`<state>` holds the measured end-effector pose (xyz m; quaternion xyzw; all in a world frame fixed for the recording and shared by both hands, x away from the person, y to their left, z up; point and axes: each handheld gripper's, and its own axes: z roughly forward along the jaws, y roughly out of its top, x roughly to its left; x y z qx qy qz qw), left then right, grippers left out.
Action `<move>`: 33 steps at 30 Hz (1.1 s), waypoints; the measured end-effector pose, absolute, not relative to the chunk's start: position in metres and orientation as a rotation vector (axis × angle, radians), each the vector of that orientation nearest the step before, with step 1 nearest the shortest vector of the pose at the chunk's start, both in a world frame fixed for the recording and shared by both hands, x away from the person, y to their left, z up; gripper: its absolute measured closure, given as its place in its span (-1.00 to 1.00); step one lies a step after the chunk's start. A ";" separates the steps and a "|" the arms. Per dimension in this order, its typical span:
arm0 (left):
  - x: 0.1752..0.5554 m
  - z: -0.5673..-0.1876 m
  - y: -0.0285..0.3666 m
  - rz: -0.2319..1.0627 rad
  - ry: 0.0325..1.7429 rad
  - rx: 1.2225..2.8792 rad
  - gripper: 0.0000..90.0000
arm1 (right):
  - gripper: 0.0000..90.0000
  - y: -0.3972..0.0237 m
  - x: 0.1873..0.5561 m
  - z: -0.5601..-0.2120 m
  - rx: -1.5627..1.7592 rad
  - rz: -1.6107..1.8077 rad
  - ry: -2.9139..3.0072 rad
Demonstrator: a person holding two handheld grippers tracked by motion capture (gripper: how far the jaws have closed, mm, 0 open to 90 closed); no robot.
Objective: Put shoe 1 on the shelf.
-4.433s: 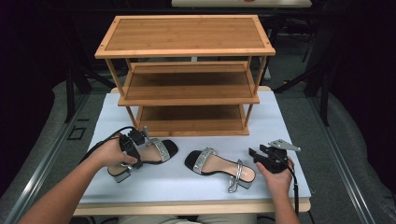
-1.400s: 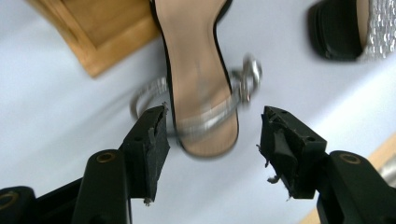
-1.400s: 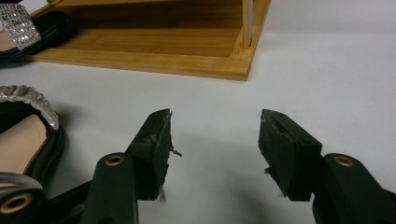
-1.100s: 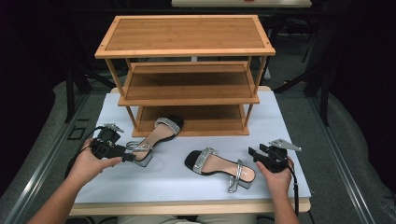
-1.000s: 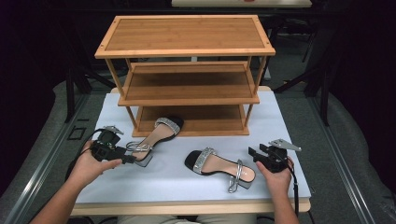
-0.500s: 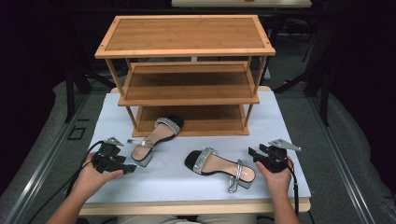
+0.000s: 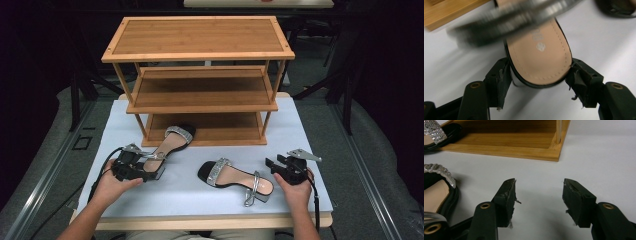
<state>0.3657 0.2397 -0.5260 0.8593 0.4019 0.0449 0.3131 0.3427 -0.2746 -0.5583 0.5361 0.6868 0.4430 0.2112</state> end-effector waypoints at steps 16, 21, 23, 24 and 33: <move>0.362 -0.538 0.205 0.213 0.961 2.299 -0.33 | -0.03 -0.275 0.343 -0.558 1.487 1.242 1.899; 0.362 -0.525 0.198 0.226 0.997 2.288 -0.32 | -0.03 -0.275 0.343 -0.558 1.489 1.242 1.898; 0.366 -0.520 0.197 0.219 1.016 2.277 -0.31 | -0.03 -0.275 0.343 -0.558 1.489 1.243 1.899; 0.369 -0.517 0.195 0.217 1.034 2.273 -0.31 | -0.03 -0.275 0.343 -0.558 1.489 1.242 1.900; 0.388 -0.510 0.182 0.213 1.104 2.244 -0.30 | -0.03 -0.276 0.343 -0.558 1.491 1.237 1.903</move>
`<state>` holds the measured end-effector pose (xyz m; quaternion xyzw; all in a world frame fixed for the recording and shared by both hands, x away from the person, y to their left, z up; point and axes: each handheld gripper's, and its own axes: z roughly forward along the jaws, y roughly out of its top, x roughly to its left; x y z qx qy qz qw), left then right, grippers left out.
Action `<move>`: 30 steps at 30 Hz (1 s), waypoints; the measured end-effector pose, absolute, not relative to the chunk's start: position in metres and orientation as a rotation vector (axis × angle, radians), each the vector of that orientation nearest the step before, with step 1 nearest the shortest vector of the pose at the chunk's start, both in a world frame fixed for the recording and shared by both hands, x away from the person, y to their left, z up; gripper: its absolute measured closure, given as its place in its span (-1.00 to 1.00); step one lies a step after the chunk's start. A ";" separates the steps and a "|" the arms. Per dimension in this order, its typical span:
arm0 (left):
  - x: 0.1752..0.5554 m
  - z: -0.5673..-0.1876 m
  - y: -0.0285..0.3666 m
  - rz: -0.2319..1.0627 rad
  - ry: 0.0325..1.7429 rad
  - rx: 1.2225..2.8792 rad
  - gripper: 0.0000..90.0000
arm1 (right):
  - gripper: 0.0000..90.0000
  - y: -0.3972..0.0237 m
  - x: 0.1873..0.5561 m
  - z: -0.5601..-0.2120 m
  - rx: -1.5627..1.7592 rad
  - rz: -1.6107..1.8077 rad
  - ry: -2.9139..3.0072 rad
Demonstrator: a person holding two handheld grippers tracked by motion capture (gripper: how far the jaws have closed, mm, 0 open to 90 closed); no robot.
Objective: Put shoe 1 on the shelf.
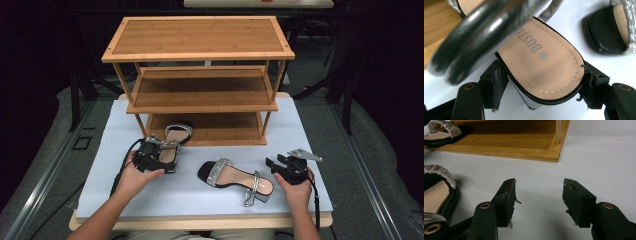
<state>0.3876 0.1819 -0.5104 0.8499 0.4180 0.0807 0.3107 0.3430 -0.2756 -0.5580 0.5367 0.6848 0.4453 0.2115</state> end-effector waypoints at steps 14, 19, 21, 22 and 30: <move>0.420 -0.511 0.156 0.246 1.203 2.211 -0.30 | -0.03 -0.277 0.344 -0.559 1.492 1.261 1.894; 0.435 -0.512 0.153 0.249 1.223 2.197 -0.30 | -0.03 -0.278 0.343 -0.558 1.498 1.251 1.900; 0.438 -0.513 0.152 0.248 1.223 2.193 -0.30 | -0.03 -0.278 0.343 -0.558 1.498 1.250 1.900; 0.440 -0.513 0.152 0.248 1.227 2.194 -0.30 | -0.03 -0.278 0.344 -0.558 1.497 1.249 1.899; 0.452 -0.517 0.152 0.245 1.231 2.183 -0.30 | -0.03 -0.279 0.344 -0.559 1.495 1.257 1.898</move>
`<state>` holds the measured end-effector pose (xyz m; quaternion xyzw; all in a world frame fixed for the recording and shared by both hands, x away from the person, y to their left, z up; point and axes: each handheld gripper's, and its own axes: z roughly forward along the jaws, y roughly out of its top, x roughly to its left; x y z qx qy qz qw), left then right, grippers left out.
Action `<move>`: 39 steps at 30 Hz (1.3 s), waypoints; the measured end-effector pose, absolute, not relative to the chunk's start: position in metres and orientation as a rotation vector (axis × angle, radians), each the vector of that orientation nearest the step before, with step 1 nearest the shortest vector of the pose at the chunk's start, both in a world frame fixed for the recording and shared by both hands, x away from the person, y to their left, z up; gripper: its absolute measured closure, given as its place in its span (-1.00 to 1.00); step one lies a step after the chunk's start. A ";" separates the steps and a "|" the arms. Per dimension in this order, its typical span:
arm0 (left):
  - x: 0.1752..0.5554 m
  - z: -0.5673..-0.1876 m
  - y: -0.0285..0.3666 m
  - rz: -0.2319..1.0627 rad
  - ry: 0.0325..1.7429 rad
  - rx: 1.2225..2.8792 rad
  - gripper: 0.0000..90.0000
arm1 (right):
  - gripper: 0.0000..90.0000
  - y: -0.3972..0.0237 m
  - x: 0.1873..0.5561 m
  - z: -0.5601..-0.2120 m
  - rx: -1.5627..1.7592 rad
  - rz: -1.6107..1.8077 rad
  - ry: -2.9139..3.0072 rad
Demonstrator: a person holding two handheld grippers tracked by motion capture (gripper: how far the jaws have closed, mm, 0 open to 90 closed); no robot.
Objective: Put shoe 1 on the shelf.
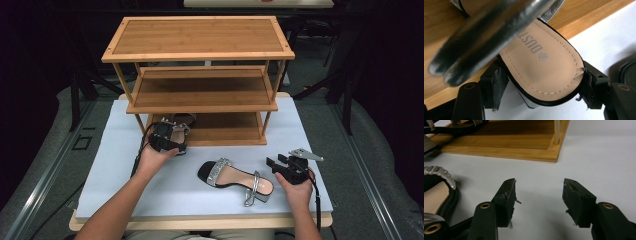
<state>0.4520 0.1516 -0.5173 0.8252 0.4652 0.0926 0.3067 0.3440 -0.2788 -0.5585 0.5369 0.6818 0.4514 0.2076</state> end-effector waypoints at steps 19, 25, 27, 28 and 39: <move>0.458 -0.528 0.147 0.274 1.237 2.156 -0.32 | -0.03 -0.278 0.344 -0.559 1.490 1.259 1.902; 0.444 -0.527 0.160 0.234 1.242 2.146 -0.25 | -0.03 -0.278 0.344 -0.559 1.490 1.250 1.907; 0.435 -0.527 0.168 0.212 1.226 2.149 -0.24 | -0.03 -0.278 0.344 -0.559 1.489 1.247 1.908; 0.433 -0.527 0.170 0.219 1.224 2.150 -0.22 | -0.03 -0.278 0.344 -0.559 1.487 1.247 1.908; 0.378 -0.521 0.215 0.255 1.184 2.100 -0.16 | -0.07 -0.268 0.340 -0.549 1.441 1.214 1.927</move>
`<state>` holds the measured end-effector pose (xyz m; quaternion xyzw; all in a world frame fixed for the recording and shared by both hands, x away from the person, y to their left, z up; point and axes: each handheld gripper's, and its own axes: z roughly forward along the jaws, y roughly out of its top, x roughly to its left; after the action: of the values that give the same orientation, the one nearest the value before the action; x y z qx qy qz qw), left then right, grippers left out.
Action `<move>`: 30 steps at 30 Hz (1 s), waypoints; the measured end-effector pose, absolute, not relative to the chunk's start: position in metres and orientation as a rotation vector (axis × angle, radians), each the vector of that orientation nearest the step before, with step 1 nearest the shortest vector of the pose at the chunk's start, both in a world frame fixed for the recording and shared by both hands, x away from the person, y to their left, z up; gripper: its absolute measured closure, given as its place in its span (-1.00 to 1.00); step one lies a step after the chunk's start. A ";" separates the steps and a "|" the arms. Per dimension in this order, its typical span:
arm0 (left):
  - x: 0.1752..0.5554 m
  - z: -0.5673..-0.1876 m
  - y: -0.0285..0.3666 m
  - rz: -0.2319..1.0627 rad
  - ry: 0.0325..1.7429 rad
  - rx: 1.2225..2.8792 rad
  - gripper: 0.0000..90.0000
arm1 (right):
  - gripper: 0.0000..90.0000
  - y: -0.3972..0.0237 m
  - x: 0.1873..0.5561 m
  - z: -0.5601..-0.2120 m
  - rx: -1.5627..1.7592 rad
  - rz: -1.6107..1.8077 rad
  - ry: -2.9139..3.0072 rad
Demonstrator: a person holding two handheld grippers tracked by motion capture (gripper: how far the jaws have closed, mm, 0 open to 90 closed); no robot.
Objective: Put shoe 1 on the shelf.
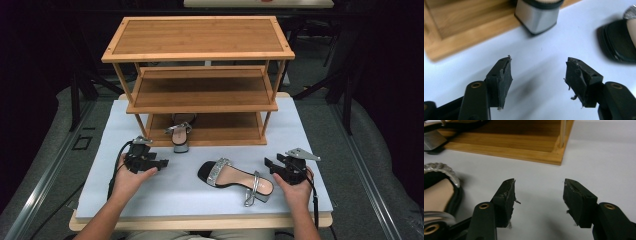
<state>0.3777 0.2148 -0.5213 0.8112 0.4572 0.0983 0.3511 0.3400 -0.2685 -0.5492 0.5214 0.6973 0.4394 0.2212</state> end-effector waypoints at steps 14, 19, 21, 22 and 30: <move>0.353 -0.528 0.245 0.255 1.166 2.065 -0.14 | -0.09 -0.234 0.308 -0.505 1.318 1.101 1.969; 0.354 -0.526 0.241 0.270 1.146 2.065 -0.14 | -0.16 -0.214 0.293 -0.483 1.251 1.083 2.016; 0.355 -0.526 0.241 0.268 1.143 2.072 -0.15 | -0.16 -0.213 0.292 -0.481 1.230 1.082 2.033; 0.356 -0.526 0.241 0.267 1.141 2.073 -0.15 | -0.15 -0.209 0.292 -0.478 1.208 1.063 2.043; 0.356 -0.525 0.242 0.260 1.123 2.068 -0.15 | -0.10 -0.198 0.305 -0.473 1.157 1.027 2.168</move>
<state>0.3561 0.2416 -0.5252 0.8088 0.4394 0.1018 0.3774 0.3052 -0.1979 -0.4730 0.4219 0.7910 0.3745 0.2368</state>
